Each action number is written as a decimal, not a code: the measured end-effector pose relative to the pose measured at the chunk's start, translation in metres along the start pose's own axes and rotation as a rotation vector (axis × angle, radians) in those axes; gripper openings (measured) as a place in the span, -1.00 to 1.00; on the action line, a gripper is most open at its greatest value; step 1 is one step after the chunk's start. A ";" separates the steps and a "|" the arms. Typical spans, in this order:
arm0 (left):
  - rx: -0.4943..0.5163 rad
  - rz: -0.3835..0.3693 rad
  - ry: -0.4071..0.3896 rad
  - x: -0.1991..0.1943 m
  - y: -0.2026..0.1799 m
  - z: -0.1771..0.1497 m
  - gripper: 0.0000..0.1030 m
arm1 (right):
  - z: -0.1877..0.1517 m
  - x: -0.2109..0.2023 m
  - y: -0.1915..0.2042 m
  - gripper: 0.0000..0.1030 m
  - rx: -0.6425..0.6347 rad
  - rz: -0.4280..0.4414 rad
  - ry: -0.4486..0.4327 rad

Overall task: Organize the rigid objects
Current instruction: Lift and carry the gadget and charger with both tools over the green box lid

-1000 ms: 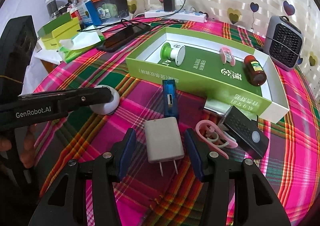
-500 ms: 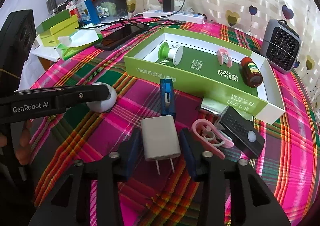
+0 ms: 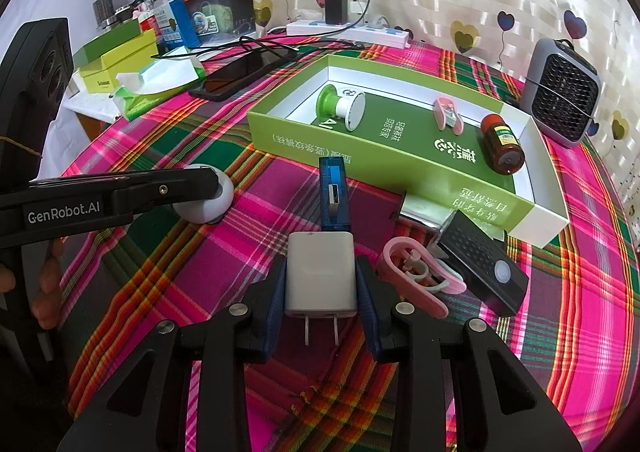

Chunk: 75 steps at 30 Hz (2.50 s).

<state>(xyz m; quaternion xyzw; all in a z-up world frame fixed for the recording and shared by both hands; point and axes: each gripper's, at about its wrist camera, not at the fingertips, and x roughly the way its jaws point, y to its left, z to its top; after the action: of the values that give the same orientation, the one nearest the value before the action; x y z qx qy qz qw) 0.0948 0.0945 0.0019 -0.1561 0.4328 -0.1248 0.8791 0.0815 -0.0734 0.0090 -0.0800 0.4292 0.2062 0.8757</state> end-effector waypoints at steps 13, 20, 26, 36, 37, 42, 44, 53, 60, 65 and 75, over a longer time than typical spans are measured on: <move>0.006 0.003 0.000 0.000 -0.001 0.000 -0.40 | 0.000 0.000 0.000 -0.33 0.000 0.000 0.000; 0.014 -0.005 -0.014 -0.005 -0.004 0.004 -0.40 | 0.001 -0.004 -0.004 -0.33 0.017 -0.004 -0.008; 0.030 -0.011 -0.026 -0.010 -0.013 0.010 -0.40 | 0.004 -0.010 -0.007 -0.33 0.030 0.002 -0.023; 0.064 -0.017 -0.048 -0.018 -0.027 0.028 -0.40 | 0.017 -0.024 -0.015 -0.33 0.039 0.002 -0.059; 0.067 -0.018 -0.050 -0.018 -0.028 0.030 -0.40 | 0.019 -0.025 -0.018 -0.33 0.043 0.000 -0.062; 0.082 -0.021 -0.050 -0.012 -0.034 0.045 -0.40 | 0.033 -0.030 -0.030 -0.33 0.050 -0.018 -0.079; 0.089 -0.024 -0.051 -0.009 -0.037 0.052 -0.40 | 0.038 -0.030 -0.035 -0.33 0.055 -0.021 -0.082; 0.101 -0.031 -0.035 0.016 -0.046 0.085 -0.40 | 0.063 -0.019 -0.056 -0.33 0.081 -0.030 -0.081; 0.112 -0.030 -0.008 0.041 -0.053 0.111 -0.40 | 0.078 -0.003 -0.072 -0.33 0.102 -0.030 -0.070; 0.115 -0.025 0.002 0.057 -0.055 0.128 -0.40 | 0.085 0.009 -0.079 -0.33 0.113 -0.021 -0.059; 0.098 -0.008 0.029 0.086 -0.050 0.148 -0.40 | 0.095 0.029 -0.083 -0.33 0.111 -0.009 -0.030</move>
<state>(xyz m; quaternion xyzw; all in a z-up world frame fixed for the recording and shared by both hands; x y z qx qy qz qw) 0.2605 0.0428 0.0442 -0.1125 0.4383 -0.1515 0.8788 0.2016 -0.1094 0.0418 -0.0300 0.4263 0.1794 0.8861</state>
